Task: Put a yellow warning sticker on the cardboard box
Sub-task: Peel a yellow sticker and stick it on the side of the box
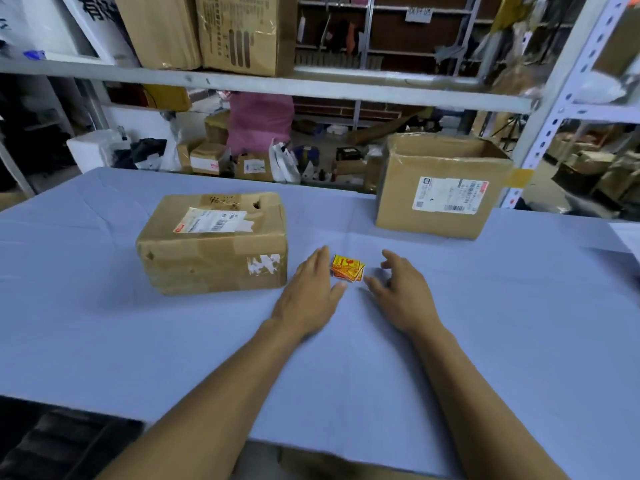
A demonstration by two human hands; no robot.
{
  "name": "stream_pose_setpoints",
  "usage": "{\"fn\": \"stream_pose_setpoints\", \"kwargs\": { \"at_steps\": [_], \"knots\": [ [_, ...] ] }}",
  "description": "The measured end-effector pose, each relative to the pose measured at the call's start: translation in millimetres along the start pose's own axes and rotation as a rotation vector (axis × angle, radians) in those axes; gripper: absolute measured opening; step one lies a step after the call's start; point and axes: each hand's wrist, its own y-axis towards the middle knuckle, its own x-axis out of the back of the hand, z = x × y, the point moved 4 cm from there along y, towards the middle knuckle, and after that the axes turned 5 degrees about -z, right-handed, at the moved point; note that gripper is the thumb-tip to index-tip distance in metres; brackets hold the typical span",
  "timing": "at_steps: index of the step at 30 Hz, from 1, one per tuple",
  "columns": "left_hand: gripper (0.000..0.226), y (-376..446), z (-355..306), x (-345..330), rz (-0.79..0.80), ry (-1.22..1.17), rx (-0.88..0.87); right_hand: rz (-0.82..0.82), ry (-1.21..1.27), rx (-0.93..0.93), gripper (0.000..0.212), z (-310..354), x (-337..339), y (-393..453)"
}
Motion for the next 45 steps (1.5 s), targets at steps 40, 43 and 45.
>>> {"fn": "stream_pose_setpoints", "kwargs": {
  "at_steps": [40, 43, 45],
  "knots": [
    [0.034, 57, 13, -2, -0.269, -0.733, 0.001, -0.033, 0.550, 0.019, 0.014, 10, -17, 47],
    [0.017, 57, 9, -5, -0.224, -0.782, -0.007, 0.021, 0.700, -0.020, 0.020, 13, -18, 46],
    [0.012, 58, 9, -7, -0.223, -0.781, 0.003, 0.033, 0.732, -0.020, 0.016, 15, -17, 45]
  ]
}}
